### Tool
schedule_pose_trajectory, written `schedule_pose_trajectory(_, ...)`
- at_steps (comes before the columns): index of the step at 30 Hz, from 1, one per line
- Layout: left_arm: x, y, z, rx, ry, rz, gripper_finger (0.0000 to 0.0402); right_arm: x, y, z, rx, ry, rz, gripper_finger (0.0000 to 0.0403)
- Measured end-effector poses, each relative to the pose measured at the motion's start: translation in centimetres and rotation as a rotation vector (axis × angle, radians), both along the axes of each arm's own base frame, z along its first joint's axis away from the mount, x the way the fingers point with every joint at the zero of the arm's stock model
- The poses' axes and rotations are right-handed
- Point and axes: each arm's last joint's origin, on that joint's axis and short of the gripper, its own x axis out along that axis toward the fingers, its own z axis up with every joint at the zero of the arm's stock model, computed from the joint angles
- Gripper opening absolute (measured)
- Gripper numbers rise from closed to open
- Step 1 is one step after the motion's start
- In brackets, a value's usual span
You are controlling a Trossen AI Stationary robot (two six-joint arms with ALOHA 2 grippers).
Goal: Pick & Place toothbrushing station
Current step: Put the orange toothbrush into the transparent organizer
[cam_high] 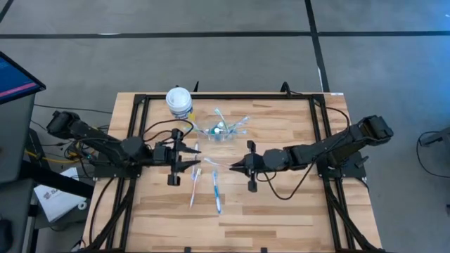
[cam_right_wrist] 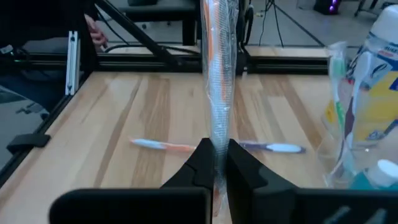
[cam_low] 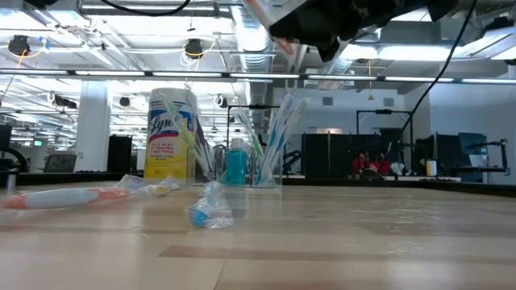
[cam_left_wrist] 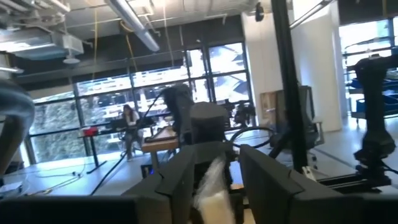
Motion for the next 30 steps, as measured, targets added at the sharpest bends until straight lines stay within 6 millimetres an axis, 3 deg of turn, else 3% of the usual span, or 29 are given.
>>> schedule_pose_trajectory(7,0.2,0.7,0.1,0.012,-0.019,-0.026,0.0143,0.2,-0.2,0.3,0.006,-0.03,0.009,0.0007)
schedule_pose_trajectory(30,1.6,1.8,-0.6,0.038,-0.037,-0.045,0.0136,0.5,-0.9,0.7,0.002,-0.072,0.014,0.0007)
